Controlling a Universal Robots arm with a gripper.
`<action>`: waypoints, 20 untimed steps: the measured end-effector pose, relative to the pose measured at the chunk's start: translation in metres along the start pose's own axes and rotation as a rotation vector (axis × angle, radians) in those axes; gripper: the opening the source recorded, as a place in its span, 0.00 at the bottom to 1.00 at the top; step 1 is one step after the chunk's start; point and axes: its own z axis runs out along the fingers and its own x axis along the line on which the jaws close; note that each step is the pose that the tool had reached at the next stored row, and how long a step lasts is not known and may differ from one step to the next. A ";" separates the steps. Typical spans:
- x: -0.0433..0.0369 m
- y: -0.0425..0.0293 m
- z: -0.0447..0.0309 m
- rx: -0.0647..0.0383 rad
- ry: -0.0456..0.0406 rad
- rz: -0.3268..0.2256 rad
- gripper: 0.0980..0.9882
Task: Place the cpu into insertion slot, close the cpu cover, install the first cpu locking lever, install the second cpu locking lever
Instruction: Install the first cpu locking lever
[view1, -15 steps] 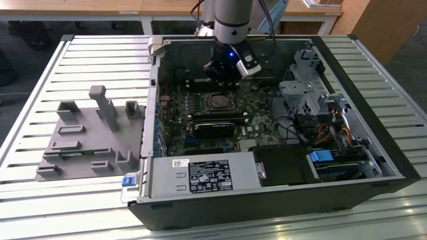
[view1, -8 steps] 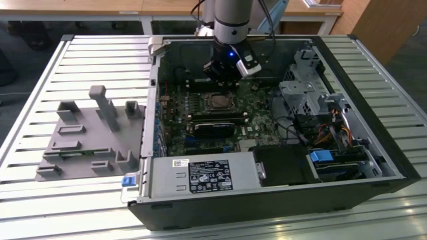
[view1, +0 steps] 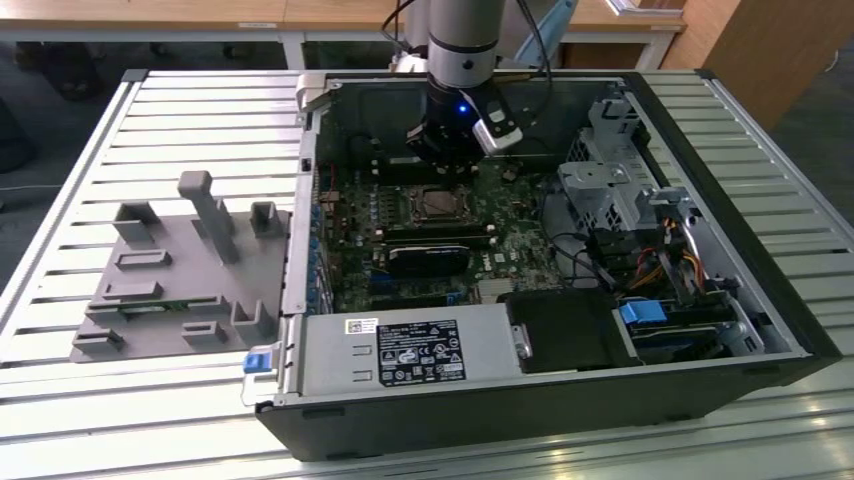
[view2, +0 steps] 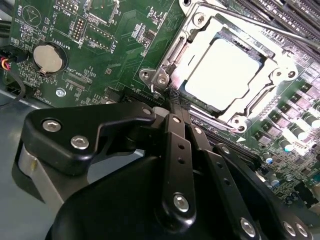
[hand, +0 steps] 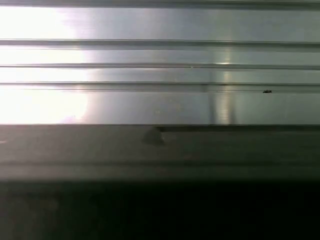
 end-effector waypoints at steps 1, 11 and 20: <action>0.0000 0.0004 0.0003 0.002 0.0000 0.000 0.01; 0.0002 0.0061 0.0025 0.002 0.0001 0.000 0.01; -0.0002 0.0065 -0.0098 -0.002 -0.0002 0.000 0.01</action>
